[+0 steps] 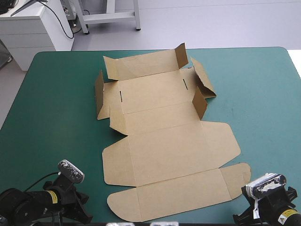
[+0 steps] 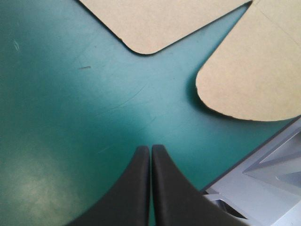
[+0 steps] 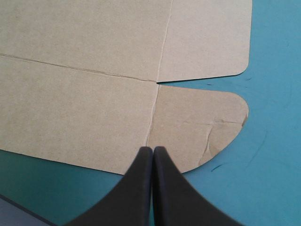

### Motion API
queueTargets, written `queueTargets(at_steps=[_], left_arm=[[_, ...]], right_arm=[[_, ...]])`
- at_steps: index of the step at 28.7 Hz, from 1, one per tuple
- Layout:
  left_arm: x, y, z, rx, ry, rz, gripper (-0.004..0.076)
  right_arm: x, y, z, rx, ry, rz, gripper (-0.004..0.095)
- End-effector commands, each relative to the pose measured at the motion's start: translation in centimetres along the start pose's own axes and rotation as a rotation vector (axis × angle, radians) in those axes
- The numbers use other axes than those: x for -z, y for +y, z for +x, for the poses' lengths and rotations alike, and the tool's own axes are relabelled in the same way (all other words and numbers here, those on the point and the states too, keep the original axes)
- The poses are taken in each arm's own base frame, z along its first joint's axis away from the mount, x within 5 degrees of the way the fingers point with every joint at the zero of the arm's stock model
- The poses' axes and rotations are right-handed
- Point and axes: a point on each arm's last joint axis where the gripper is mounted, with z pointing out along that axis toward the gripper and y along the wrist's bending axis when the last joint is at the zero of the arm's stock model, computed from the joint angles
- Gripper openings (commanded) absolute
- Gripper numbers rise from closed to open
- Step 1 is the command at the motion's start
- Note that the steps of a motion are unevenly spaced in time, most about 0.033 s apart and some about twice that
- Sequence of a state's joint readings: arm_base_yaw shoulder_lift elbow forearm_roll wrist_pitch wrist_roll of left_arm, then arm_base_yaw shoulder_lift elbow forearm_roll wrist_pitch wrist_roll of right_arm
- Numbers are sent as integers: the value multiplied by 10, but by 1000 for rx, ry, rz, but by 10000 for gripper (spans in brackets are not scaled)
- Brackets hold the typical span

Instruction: Fold the box

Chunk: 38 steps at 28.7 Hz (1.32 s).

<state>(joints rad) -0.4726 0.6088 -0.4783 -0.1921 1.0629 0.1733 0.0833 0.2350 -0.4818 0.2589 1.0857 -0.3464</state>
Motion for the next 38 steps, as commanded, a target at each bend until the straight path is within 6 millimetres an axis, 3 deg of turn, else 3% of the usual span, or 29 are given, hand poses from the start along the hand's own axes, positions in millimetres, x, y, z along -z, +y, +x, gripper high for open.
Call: queueTargets(at_steps=[1, 10, 18, 24, 27, 34, 35, 38], left_arm=[[6, -1, -7, 7, -55, 6, -8], [6, -1, -7, 11, -55, 6, -8], [6, -1, -7, 16, -54, 3, -8], [6, -1, -7, 16, -54, 3, -8], [6, -1, -7, 16, -54, 3, -8], [6, -1, -7, 16, -54, 3, -8], [6, -1, -7, 16, -54, 3, -8], [6, -1, -7, 16, -54, 3, -8]], right_arm=[[4, -1, -11, -1, -70, 8, -16], [6, -1, -14, 0, -86, 13, -15], [24, -6, -42, -6, -220, 70, -15], [21, -19, -82, 1, -182, 94, -16], [14, -27, -111, 8, -155, 93, -15], [-13, -48, -175, 6, -99, 78, -15], [-24, -54, -192, 2, -79, 73, -15], [-41, -63, -214, 23, -55, 68, -15]])
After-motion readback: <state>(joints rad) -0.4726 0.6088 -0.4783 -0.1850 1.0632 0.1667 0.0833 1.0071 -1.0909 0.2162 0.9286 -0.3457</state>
